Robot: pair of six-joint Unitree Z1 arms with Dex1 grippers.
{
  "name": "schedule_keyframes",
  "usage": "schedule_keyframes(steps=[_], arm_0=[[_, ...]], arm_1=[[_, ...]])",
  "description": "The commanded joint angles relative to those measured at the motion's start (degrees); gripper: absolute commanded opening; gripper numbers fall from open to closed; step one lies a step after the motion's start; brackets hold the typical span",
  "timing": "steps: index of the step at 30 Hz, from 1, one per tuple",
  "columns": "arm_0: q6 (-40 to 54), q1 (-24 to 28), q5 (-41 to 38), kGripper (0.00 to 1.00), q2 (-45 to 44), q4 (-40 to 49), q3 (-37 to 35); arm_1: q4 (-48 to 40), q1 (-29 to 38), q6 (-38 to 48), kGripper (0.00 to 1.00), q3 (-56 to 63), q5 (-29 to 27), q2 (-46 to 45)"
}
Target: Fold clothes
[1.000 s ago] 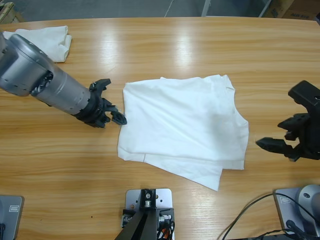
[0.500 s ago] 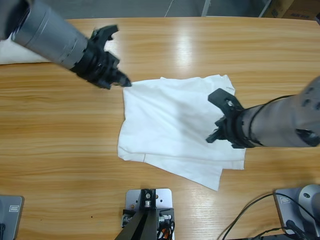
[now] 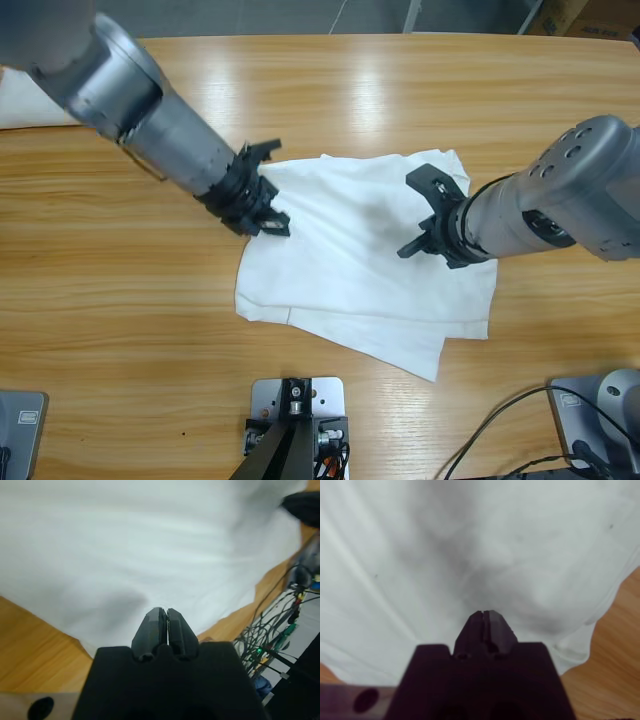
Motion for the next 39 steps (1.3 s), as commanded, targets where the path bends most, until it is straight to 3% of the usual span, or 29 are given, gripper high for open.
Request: schedule_keyframes(steps=[1, 5, 13, 18, 27, 30, 34, 39], arm_0=[[-3.10, -0.38, 2.58, 0.000, 5.85, -2.14, 5.22], [-5.37, -0.36, 4.59, 0.000, 6.66, -4.99, 7.47], [-8.81, 5.67, 7.68, 0.000, 2.00, -12.09, 20.93], [-8.81, 6.12, 7.31, 0.000, -0.89, -16.32, 28.60], [-8.64, 6.12, 6.71, 0.000, -5.88, -18.77, 34.29], [-8.55, 6.12, 6.71, 0.000, -6.65, -18.77, 34.03], [-8.69, 6.12, 6.71, 0.000, -6.55, -19.21, 33.57], [-8.90, 6.12, 6.80, 0.000, -6.39, -19.29, 33.24]], arm_1=[[-0.87, -1.52, -1.71, 0.000, 0.00, 0.30, 1.46], [-0.77, -1.52, -1.80, 0.000, 0.23, 0.30, 0.58], [-0.29, -1.52, -1.78, 0.000, 1.14, -0.25, -0.49], [0.71, -1.52, -1.71, 0.000, 1.07, -1.06, -0.33], [2.77, -1.52, -1.19, 0.000, 0.61, -2.22, -1.23], [8.20, -1.41, -1.19, 0.000, -2.57, -2.85, -5.09], [10.64, 0.91, -0.45, 0.000, -7.93, 4.04, -7.92], [-2.44, 1.65, -0.40, 0.000, -4.64, 11.81, 2.99]])
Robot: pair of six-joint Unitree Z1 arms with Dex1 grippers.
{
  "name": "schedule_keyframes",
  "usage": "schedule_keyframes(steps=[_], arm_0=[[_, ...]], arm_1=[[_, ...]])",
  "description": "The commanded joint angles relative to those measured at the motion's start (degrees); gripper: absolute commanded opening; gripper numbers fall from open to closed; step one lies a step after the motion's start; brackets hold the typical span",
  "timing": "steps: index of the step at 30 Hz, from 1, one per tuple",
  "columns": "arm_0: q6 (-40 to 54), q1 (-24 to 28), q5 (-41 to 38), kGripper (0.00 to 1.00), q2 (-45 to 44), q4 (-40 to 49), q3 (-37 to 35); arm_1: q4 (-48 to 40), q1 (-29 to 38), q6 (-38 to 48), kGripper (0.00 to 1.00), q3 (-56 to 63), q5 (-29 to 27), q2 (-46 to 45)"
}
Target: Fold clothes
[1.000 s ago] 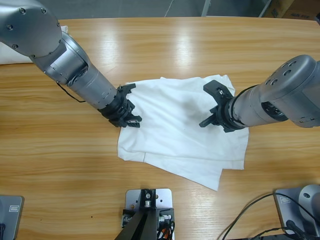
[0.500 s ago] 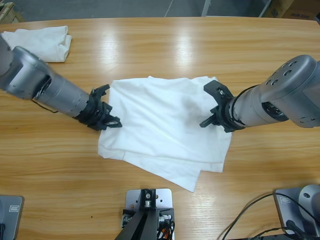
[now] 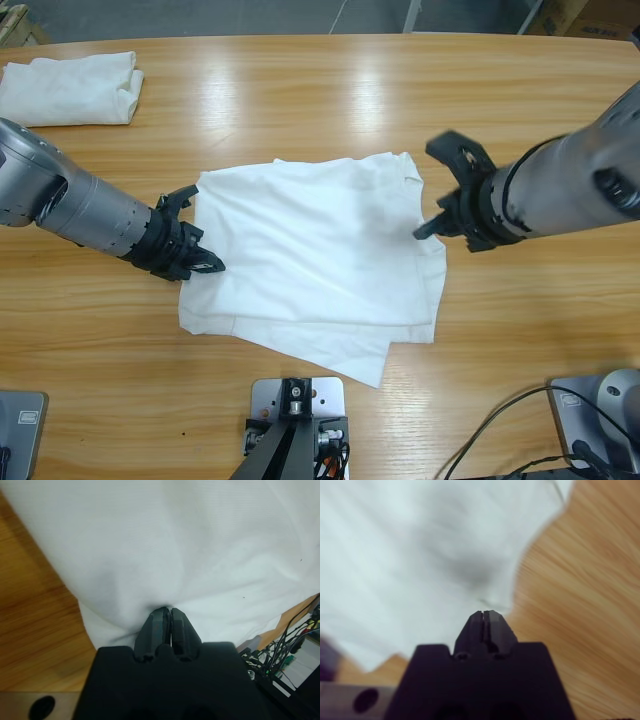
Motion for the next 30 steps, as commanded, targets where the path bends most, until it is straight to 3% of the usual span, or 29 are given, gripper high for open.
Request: schedule_keyframes(steps=[1, 7, 17, 20, 26, 30], arm_0=[[-0.60, 0.57, 1.86, 0.000, 3.57, 0.16, 3.85], [-1.20, 0.57, 1.86, 0.000, 3.25, 0.18, 3.03], [-1.48, 1.62, 2.39, 0.000, -4.27, 0.90, 3.61], [-1.25, 4.17, 3.71, 0.000, -4.40, 3.49, 2.94], [0.45, 11.11, 5.36, 0.000, -4.55, 2.64, 8.61], [-0.13, 10.81, 5.13, 0.000, -12.03, 6.54, 3.83]], arm_1=[[-13.89, 1.62, 0.67, 0.000, 3.36, 9.97, 11.77], [-23.31, -0.25, 1.02, 0.000, 7.90, 11.09, 18.52], [-21.36, -0.41, 1.20, 0.000, 8.44, 9.55, 18.63], [-21.09, -0.41, 1.20, 0.000, 8.99, 9.19, 18.43], [-20.64, -0.41, 1.27, 0.000, 9.23, 8.33, 17.91], [-19.92, -0.41, 1.22, 0.000, 9.58, 7.86, 16.57]])
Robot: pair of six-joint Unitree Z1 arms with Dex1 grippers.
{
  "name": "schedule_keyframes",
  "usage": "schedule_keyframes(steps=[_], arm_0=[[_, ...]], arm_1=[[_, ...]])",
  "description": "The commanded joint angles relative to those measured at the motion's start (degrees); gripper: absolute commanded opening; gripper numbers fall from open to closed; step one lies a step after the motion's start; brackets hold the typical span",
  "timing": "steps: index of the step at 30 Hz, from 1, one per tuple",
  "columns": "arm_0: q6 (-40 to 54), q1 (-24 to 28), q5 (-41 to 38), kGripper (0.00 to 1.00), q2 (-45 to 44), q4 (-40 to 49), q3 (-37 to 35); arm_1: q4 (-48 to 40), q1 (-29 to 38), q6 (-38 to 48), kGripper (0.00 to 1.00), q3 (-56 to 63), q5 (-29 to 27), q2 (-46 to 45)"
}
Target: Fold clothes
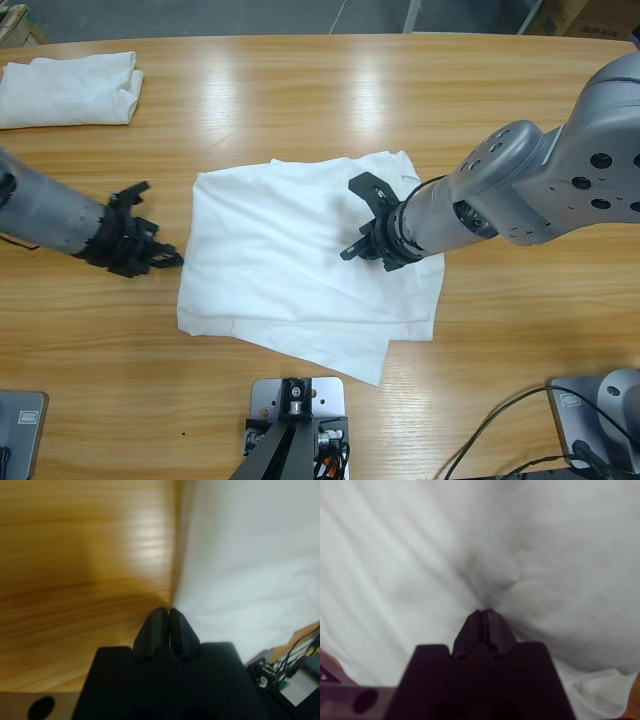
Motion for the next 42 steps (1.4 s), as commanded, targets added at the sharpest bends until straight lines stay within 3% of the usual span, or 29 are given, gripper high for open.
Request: schedule_keyframes(steps=[1, 4, 7, 15, 26, 32, 42], arm_0=[[0.17, 2.13, 1.36, 0.000, -9.12, 7.11, -4.23], [0.17, 0.51, 0.83, 0.000, -11.36, 13.35, -14.43], [0.40, -0.90, -2.60, 0.000, -8.40, 11.64, -19.00], [-1.05, -1.39, -10.32, 0.000, 6.52, 3.75, -16.98], [-2.22, -1.83, -9.95, 0.000, 13.36, -1.03, -10.61], [-2.43, 0.81, -6.08, 0.000, 15.34, -4.70, -7.94], [0.33, 11.55, -3.48, 0.000, 11.58, -4.69, -2.56]], arm_1=[[2.74, -0.66, 0.61, 0.000, 3.34, -1.98, 1.70], [3.16, -0.66, 0.52, 0.000, 3.52, -2.24, 1.19], [3.22, -0.66, 0.52, 0.000, 3.46, -2.33, 1.44], [3.48, -0.66, 0.52, 0.000, 4.04, -2.60, 1.97], [3.02, -0.66, 0.58, 0.000, 3.52, -2.96, 2.81], [3.11, -0.66, 0.52, 0.000, 3.99, -3.25, 1.81], [2.95, -0.66, 0.58, 0.000, 5.36, -3.47, 1.95]])
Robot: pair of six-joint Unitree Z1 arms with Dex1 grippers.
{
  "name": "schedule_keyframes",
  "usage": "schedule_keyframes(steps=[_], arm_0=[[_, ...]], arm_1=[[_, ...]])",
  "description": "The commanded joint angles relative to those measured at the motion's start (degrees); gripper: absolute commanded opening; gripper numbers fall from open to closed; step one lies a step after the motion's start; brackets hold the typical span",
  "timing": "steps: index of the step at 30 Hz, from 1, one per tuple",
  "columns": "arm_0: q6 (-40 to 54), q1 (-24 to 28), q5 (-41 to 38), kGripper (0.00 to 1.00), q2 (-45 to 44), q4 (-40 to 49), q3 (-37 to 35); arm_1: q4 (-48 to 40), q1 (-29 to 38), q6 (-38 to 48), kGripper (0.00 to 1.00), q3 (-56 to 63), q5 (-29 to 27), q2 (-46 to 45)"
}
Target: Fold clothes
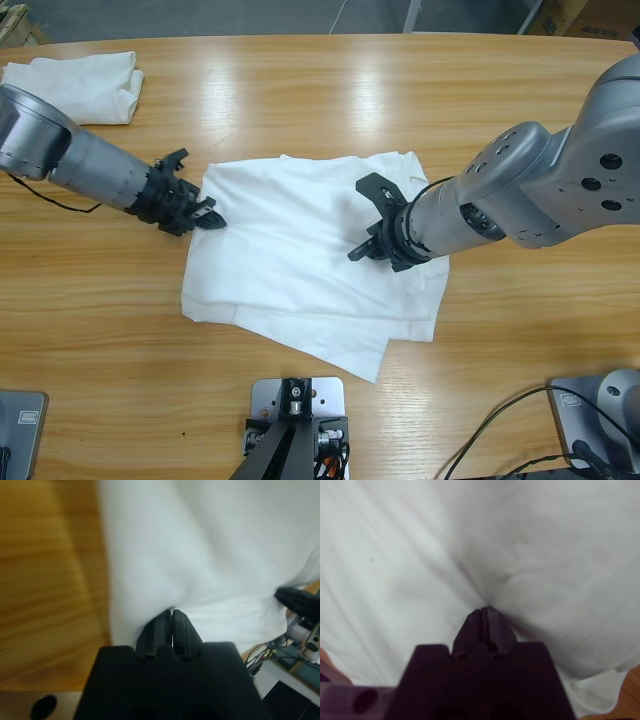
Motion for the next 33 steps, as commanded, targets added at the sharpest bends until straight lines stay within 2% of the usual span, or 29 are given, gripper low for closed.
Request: schedule_keyframes(steps=[1, 12, 14, 15, 16, 17, 19, 20, 21, 22, 23, 25, 28, 33], arm_0=[[2.47, 9.76, 4.34, 0.000, 1.09, -0.23, 7.81], [2.96, 9.71, 2.55, 0.000, -8.14, 0.01, 12.85], [2.98, 9.71, 1.81, 0.000, -9.30, 0.01, 13.77], [3.03, 9.69, 0.86, 0.000, -10.32, 0.01, 14.01], [3.33, 9.69, -0.30, 0.000, -11.09, 0.01, 14.03], [4.49, 9.66, -1.28, 0.000, -11.99, 0.01, 13.92], [7.62, 9.11, -3.44, 0.000, -13.83, -0.02, 13.43], [8.34, 8.55, -5.27, 0.066, -14.43, 0.05, 12.91], [8.85, 8.25, -7.03, 0.526, -15.29, 0.47, 12.41], [9.70, 7.99, -7.94, 0.879, -16.68, 0.59, 12.18], [10.07, 7.67, -8.24, 0.975, -18.12, 0.82, 12.06], [10.03, 7.51, -9.30, 0.992, -19.53, 1.16, 12.03], [9.87, 6.91, -9.81, 1.000, -18.79, 0.47, 13.05], [9.05, 5.24, -12.53, 1.000, -10.30, -1.73, 13.15]], arm_1=[[1.16, -0.65, 0.58, 0.000, 4.89, -1.92, 2.79], [2.11, -0.65, 0.61, 0.000, 4.81, -3.64, 0.54], [2.87, -0.65, 0.35, 0.000, 4.81, -6.17, -2.87], [3.10, -0.64, -0.55, 0.143, 4.81, -7.40, -5.44], [3.36, -0.51, -1.71, 0.806, 4.70, -8.69, -8.41], [4.77, -0.48, -1.55, 0.996, 3.95, -8.70, -11.52], [11.29, -0.48, -1.34, 1.000, 0.48, -8.84, -17.67], [15.68, -0.48, -1.39, 1.000, -1.70, -9.37, -20.40], [19.23, -0.48, -1.43, 1.000, -3.44, -9.56, -22.82], [21.55, -0.48, -1.41, 1.000, -4.56, -9.55, -24.90], [23.98, -0.48, -1.41, 1.000, -5.53, -9.41, -26.27], [27.58, -0.48, -0.48, 1.000, -5.81, -9.27, -27.82], [32.40, -0.48, 2.37, 1.000, -4.69, -12.11, -29.12], [32.80, -0.48, 3.16, 1.000, -1.89, -12.61, -30.79]])
